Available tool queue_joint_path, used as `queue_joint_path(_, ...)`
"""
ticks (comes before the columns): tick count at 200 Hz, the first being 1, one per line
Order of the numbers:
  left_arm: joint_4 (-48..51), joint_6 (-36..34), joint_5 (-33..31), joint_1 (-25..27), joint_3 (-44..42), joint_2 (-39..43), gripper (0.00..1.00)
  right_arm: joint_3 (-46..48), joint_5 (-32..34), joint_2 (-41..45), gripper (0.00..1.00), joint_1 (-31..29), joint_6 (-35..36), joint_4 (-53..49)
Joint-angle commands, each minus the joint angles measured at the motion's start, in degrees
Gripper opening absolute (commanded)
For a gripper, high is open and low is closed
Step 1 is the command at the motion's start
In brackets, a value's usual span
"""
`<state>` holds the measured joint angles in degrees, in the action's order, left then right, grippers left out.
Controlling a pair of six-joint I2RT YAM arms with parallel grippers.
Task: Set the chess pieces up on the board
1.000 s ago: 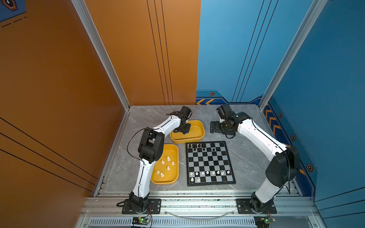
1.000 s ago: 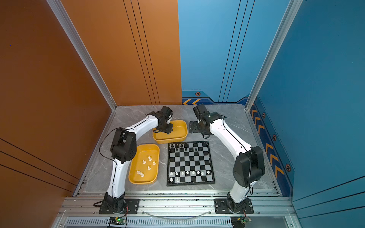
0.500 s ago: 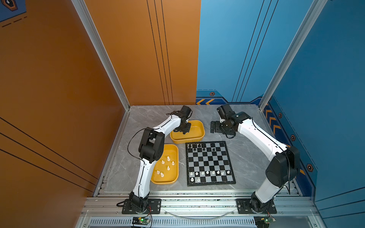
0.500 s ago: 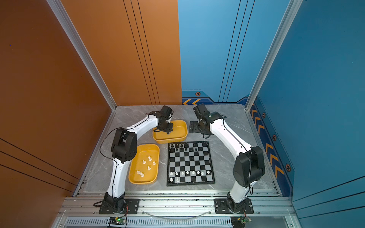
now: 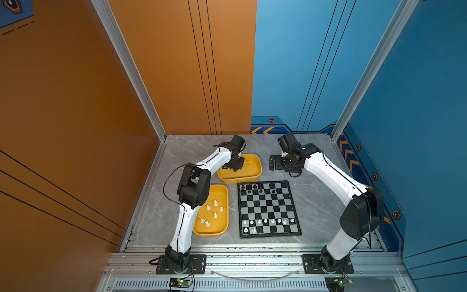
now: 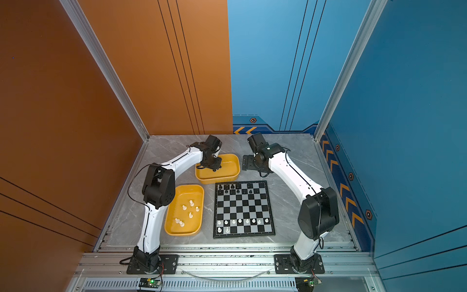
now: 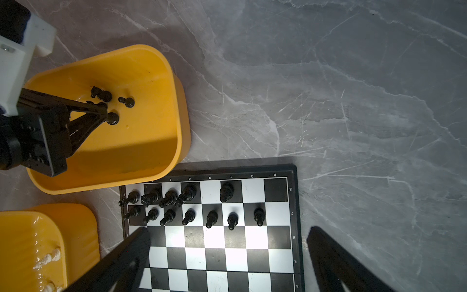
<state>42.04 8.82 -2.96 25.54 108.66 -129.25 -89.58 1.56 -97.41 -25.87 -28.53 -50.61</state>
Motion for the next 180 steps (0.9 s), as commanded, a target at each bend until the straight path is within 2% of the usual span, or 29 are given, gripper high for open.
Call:
queue_joint_path(1, 2.4, -0.1, 0.9, -0.2, 0.4, 1.8, 0.05, 0.1, 0.8, 1.8, 1.0, 0.1, -1.0, -1.8)
queue_joint_path(49, 3.6, 0.8, 2.9, 0.6, 1.1, 7.1, 0.05, 1.9, 0.8, 4.0, 1.0, -0.4, -1.7, -1.5)
queue_joint_path(106, 3.6, 5.0, 7.0, 2.3, -0.1, 13.0, 0.04, 5.9, 1.2, 9.1, 1.0, -0.9, -2.7, -1.3)
queue_joint_path(180, 3.0, 9.1, 6.1, 10.8, -4.2, 17.3, 0.04, 11.4, 2.2, 17.2, 1.0, -0.6, -3.1, -3.8)
